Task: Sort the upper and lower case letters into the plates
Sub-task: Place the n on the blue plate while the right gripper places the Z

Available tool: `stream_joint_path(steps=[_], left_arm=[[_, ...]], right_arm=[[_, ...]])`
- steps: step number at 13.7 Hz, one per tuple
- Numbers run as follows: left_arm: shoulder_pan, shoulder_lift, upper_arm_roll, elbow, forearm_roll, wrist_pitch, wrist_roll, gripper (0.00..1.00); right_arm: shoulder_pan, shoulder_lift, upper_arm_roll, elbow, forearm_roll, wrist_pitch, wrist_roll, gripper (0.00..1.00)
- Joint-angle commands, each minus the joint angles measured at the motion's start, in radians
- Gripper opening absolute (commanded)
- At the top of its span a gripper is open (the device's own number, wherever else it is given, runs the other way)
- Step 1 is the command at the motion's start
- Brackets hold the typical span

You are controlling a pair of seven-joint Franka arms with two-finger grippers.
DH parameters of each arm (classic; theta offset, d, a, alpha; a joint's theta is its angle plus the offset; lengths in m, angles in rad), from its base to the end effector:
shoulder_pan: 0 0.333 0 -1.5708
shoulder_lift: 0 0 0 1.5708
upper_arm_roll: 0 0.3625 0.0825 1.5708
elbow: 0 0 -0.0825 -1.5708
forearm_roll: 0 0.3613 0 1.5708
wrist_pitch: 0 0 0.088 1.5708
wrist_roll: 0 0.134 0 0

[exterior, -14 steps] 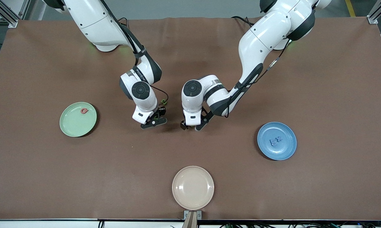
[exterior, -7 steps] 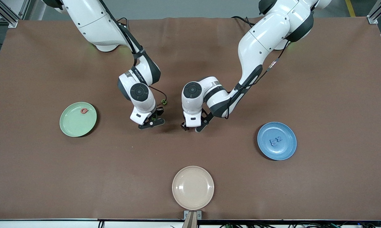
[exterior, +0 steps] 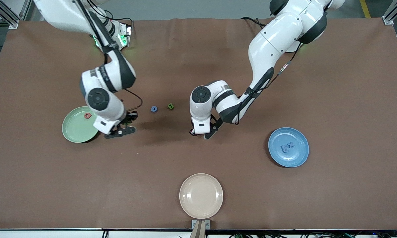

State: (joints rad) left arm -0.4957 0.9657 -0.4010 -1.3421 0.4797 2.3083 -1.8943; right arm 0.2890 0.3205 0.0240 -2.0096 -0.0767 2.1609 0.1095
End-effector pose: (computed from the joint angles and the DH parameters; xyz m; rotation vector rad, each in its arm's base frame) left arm 0.5499 -0.5332 0.1906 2.7859 1.2750 0.0898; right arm 0.5493 0.1722 0.3154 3.0221 0.3813 -0.2354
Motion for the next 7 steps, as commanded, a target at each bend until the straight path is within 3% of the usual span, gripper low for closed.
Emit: stream_joint_path(steps=[1, 3, 7], left_arm=[[-0.001, -0.019, 0.018, 0.003, 0.000, -0.013, 0.003, 0.00], [0.054, -0.076, 0.016, -0.008, 0.016, -0.024, 0.029, 0.00], [0.233, -0.189, -0.056, -0.032, 0.002, -0.197, 0.307, 0.00]], right_arm=[[-0.114, -0.075, 0.010, -0.104, -0.009, 0.022, -0.133, 0.21], [-0.226, -0.083, 0.011, -0.129, -0.009, 0.030, -0.265, 0.21], [-0.390, -0.077, 0.010, -0.212, -0.009, 0.180, -0.447, 0.21]])
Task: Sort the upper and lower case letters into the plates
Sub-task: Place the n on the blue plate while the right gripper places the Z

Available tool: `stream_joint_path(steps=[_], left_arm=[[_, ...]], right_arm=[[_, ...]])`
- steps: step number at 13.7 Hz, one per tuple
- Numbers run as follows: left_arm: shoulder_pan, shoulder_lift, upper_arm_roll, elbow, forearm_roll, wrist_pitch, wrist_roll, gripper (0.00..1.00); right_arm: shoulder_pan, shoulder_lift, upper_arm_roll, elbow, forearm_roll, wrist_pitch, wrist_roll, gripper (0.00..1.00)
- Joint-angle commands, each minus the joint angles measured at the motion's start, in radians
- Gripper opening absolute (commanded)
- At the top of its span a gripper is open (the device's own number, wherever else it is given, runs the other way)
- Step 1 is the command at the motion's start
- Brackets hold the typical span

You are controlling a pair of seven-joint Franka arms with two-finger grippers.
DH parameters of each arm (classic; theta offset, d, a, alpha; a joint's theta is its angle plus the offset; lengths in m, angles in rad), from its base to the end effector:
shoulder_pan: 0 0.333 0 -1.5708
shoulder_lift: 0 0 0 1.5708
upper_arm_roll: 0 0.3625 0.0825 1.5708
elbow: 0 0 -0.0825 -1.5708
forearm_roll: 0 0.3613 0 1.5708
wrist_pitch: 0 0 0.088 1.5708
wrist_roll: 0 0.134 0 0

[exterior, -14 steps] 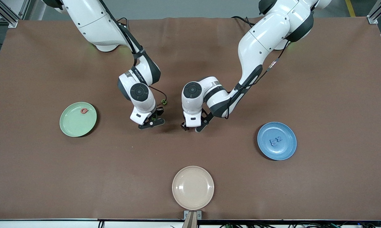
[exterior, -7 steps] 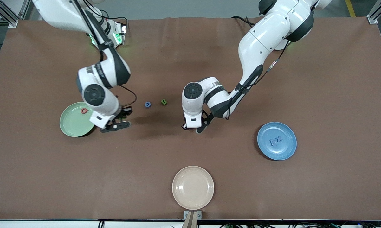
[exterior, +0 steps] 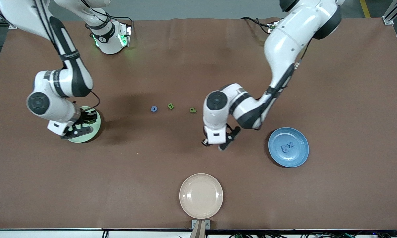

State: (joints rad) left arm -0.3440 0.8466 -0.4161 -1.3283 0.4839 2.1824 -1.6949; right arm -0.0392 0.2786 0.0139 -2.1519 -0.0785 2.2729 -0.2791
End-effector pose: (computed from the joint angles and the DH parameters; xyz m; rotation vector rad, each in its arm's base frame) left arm 0.6258 -0.4424 0.2744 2.8407 1.2192 0.1940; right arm 0.5430 -0.0174 0.2929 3.0668 0.4776 -0.2542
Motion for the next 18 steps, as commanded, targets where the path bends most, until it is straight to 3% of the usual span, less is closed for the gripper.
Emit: stream_joint_path(steps=[1, 6, 10, 11, 12, 13, 14, 16, 17, 18], left_arm=[[0.130, -0.089, -0.059, -0.066, -0.002, -0.108, 0.188, 0.00], [0.383, -0.205, -0.076, -0.270, -0.002, -0.109, 0.596, 0.00], [0.517, -0.201, -0.076, -0.375, 0.005, -0.028, 0.696, 0.06], [0.539, -0.201, -0.073, -0.417, 0.012, 0.032, 0.696, 0.22], [0.546, -0.199, -0.073, -0.436, 0.012, 0.060, 0.696, 0.54], [0.547, -0.196, -0.073, -0.439, 0.012, 0.063, 0.693, 0.79], [0.547, -0.196, -0.072, -0.439, 0.013, 0.063, 0.695, 0.95], [0.548, -0.210, -0.076, -0.437, 0.013, 0.059, 0.692, 0.99], [0.536, -0.233, -0.085, -0.437, 0.012, 0.054, 0.672, 0.99], [0.533, -0.251, -0.123, -0.437, 0.004, 0.040, 0.666, 0.99]], right_arm=[[-0.082, -0.030, 0.020, -0.075, -0.007, 0.095, -0.070, 0.21], [-0.100, 0.045, 0.021, -0.098, -0.004, 0.224, -0.068, 0.22], [-0.097, 0.088, 0.023, -0.108, -0.001, 0.284, -0.066, 0.25], [-0.097, 0.096, 0.023, -0.115, -0.001, 0.304, -0.066, 0.26], [-0.096, 0.102, 0.021, -0.118, -0.001, 0.319, -0.066, 0.27], [-0.096, 0.103, 0.023, -0.118, -0.001, 0.320, -0.066, 0.32], [-0.094, 0.102, 0.021, -0.118, -0.001, 0.313, -0.066, 0.47], [-0.088, 0.091, 0.023, -0.114, -0.001, 0.280, -0.058, 0.88], [-0.080, 0.074, 0.023, -0.109, -0.001, 0.239, -0.057, 0.96], [-0.076, 0.038, 0.024, -0.106, -0.001, 0.191, -0.045, 0.97]])
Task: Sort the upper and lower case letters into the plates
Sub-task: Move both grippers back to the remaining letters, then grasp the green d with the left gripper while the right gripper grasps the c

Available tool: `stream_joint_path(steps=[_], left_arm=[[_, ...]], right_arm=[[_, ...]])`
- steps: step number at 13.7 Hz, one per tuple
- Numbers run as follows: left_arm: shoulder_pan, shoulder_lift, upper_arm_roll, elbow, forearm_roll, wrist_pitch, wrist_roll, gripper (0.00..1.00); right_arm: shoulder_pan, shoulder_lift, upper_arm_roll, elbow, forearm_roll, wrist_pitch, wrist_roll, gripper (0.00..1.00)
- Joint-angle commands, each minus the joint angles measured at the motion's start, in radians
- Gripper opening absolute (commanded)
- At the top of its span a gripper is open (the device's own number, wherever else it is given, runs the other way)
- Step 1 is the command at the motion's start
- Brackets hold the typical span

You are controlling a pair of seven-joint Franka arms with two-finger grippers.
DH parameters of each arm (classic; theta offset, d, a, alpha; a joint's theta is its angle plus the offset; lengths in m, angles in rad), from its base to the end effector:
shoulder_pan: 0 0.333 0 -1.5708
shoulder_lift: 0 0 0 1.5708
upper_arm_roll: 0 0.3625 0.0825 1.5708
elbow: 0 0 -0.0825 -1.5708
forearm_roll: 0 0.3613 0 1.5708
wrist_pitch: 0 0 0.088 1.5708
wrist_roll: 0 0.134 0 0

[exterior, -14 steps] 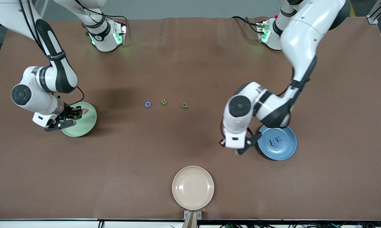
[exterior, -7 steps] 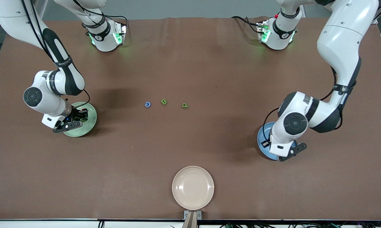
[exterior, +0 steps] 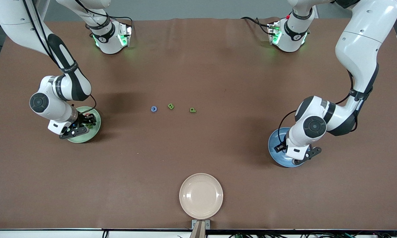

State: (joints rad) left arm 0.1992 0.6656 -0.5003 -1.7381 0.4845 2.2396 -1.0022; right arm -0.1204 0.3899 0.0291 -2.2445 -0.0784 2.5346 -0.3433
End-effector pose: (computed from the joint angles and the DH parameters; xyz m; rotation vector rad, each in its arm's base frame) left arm 0.6539 -0.1381 0.2508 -2.9758 -0.7063 0.0056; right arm 0.5337 -0.0491 0.2192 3.0900 0.4939 -0.1620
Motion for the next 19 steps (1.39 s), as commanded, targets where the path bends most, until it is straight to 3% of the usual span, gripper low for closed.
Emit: stream_joint_path(steps=[1, 4, 9, 14, 19], left_arm=[[-0.009, -0.075, -0.076, -0.025, -0.001, -0.046, -0.065, 0.99], [-0.035, -0.069, -0.190, -0.024, 0.000, -0.064, -0.285, 0.99], [-0.222, -0.015, -0.202, -0.006, 0.012, -0.037, -0.603, 0.99], [-0.361, 0.041, -0.195, 0.003, 0.006, 0.058, -0.901, 0.99], [-0.454, 0.114, -0.175, 0.069, 0.006, 0.089, -1.212, 0.97]], right_arm=[[0.019, -0.107, 0.011, -0.009, -0.001, -0.127, 0.061, 0.99], [0.111, -0.187, 0.012, -0.012, -0.001, -0.227, 0.214, 1.00], [0.355, -0.226, 0.014, -0.020, 0.003, -0.266, 0.580, 1.00], [0.560, -0.186, 0.012, -0.021, 0.144, -0.151, 0.817, 1.00], [0.640, -0.090, 0.012, -0.029, 0.155, 0.013, 0.947, 1.00]])
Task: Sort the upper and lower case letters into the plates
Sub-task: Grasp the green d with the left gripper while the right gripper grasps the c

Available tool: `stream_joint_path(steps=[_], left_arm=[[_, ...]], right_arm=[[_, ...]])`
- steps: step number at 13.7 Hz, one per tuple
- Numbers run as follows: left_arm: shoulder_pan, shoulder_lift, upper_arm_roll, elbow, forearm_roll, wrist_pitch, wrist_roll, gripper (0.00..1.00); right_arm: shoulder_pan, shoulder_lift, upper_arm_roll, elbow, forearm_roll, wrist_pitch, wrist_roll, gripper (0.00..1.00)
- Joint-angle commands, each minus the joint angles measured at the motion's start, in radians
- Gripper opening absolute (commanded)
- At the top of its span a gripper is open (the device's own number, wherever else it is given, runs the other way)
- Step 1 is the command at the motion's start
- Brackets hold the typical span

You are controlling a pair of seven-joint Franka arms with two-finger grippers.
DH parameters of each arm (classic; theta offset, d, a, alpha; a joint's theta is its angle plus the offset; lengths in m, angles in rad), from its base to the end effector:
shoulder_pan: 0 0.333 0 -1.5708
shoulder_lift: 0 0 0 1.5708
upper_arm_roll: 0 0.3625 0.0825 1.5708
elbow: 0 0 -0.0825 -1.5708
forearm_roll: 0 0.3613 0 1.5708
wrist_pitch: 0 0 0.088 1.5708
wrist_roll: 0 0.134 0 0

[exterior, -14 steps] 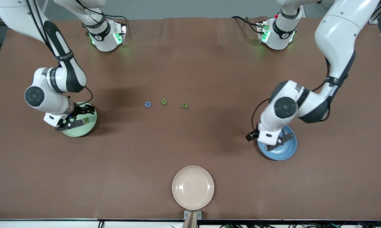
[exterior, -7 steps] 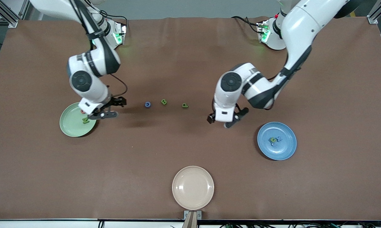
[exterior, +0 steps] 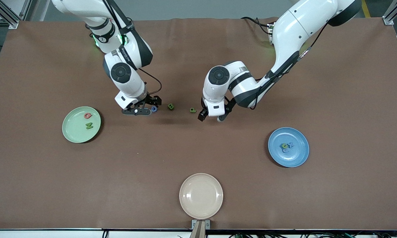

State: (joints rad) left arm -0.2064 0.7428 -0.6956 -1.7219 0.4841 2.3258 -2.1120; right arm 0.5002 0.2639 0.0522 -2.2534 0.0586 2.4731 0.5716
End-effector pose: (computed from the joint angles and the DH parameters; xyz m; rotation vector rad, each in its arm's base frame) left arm 0.4854 -0.4817 0.2590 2.6672 1.5062 -0.1278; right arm 0.4546 0.2809 0.2790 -3.1203 0.1054 0.0990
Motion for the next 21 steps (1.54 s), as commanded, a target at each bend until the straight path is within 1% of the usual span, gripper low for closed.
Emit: stream_joint_path(steps=[1, 3, 5, 7, 9, 10, 12, 13, 14, 15, 18, 19, 21], left_arm=[[-0.073, 0.038, 0.042, 0.059, 0.007, 0.003, -0.153, 0.97], [-0.125, 0.039, 0.070, 0.059, -0.001, 0.007, -0.232, 0.96], [-0.180, 0.049, 0.116, 0.067, 0.001, 0.047, -0.324, 0.96], [-0.250, 0.078, 0.171, 0.094, 0.002, 0.069, -0.391, 0.93], [-0.330, 0.101, 0.240, 0.134, -0.004, 0.069, -0.422, 0.90], [-0.350, 0.104, 0.261, 0.142, -0.007, 0.069, -0.427, 0.88], [-0.352, 0.104, 0.263, 0.143, -0.007, 0.069, -0.428, 0.86], [-0.354, 0.107, 0.263, 0.145, -0.007, 0.069, -0.428, 0.83], [-0.357, 0.112, 0.263, 0.145, -0.009, 0.067, -0.428, 0.78], [-0.358, 0.110, 0.263, 0.143, -0.006, 0.067, -0.430, 0.77], [-0.373, 0.112, 0.265, 0.143, -0.005, 0.067, -0.430, 0.70], [-0.373, 0.113, 0.265, 0.143, -0.005, 0.067, -0.430, 0.67], [-0.373, 0.113, 0.265, 0.143, -0.002, 0.067, -0.428, 0.55]], right_arm=[[0.030, 0.060, -0.011, -0.028, 0.018, 0.113, 0.046, 1.00], [0.035, 0.090, -0.011, -0.028, 0.018, 0.135, 0.053, 1.00], [0.032, 0.107, -0.012, -0.028, 0.018, 0.142, 0.053, 1.00], [0.028, 0.118, -0.012, -0.029, 0.018, 0.142, 0.053, 0.99], [0.028, 0.118, -0.012, -0.040, 0.018, 0.144, 0.053, 0.90], [0.026, 0.120, -0.012, -0.041, 0.018, 0.145, 0.053, 0.82], [0.026, 0.123, -0.012, -0.043, 0.018, 0.145, 0.053, 0.71], [0.026, 0.124, -0.012, -0.043, 0.018, 0.145, 0.053, 0.67], [0.027, 0.130, -0.012, -0.043, 0.018, 0.145, 0.051, 0.65], [0.028, 0.132, -0.012, -0.043, 0.018, 0.145, 0.053, 0.61], [0.031, 0.132, -0.012, -0.043, 0.017, 0.145, 0.051, 0.48], [0.032, 0.133, -0.012, -0.043, 0.017, 0.145, 0.051, 0.43], [0.032, 0.141, -0.012, -0.041, 0.017, 0.147, 0.051, 0.33]])
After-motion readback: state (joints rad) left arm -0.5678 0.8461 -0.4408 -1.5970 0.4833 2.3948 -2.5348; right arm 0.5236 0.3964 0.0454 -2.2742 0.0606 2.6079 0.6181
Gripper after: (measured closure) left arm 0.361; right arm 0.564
